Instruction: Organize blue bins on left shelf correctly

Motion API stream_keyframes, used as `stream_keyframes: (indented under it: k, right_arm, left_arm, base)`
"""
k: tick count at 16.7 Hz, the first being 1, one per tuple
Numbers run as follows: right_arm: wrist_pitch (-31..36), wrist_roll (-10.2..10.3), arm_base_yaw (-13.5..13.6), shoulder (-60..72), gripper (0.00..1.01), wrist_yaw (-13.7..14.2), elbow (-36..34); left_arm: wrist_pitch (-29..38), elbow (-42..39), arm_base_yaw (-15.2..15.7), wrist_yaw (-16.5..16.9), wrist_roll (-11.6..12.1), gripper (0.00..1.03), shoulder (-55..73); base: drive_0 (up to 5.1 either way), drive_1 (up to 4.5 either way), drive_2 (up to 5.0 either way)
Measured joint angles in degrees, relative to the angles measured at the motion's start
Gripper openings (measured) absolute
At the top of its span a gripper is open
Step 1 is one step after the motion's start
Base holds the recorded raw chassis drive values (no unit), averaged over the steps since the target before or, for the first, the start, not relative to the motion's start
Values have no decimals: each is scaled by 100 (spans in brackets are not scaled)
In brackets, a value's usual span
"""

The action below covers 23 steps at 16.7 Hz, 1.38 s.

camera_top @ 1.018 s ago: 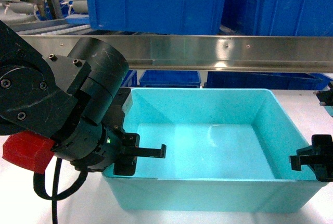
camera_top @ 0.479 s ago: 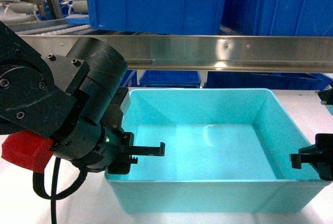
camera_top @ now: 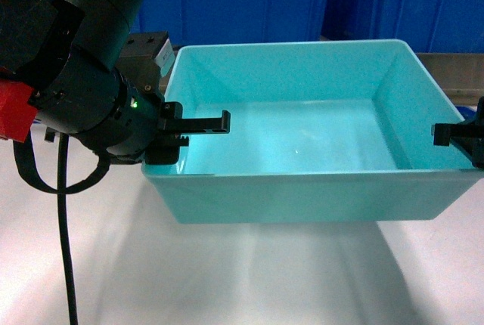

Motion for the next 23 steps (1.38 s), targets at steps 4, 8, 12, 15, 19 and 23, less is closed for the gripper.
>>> stream_keyframes:
  k: [4, 8, 12, 15, 19, 23]
  right_arm:
    - [-33, -9, 2, 4, 2, 4, 2]
    - [-33, -9, 0, 4, 2, 4, 2]
    - [-52, -9, -2, 7, 2, 13, 2]
    - [-33, -9, 2, 7, 2, 9, 2]
    - [-35, -9, 0, 7, 2, 17, 2]
    - [-37, -9, 2, 7, 2, 15, 2]
  left_arm:
    - [-44, -2, 0, 22, 0, 2, 2]
    - [-42, -2, 0, 22, 0, 2, 2]
    - [-46, -2, -13, 24, 0, 2, 4]
    - [-31, -2, 0, 28, 0, 2, 4]
    - [-44, -2, -11, 33, 0, 2, 4]
    - [-52, -4, -2, 35, 0, 2, 4]
  base:
    - [0, 0, 0]
    - [0, 0, 0]
    - [0, 0, 0]
    - [-299, -242, 480]
    - [-299, -242, 480]
    - [-299, -242, 480]
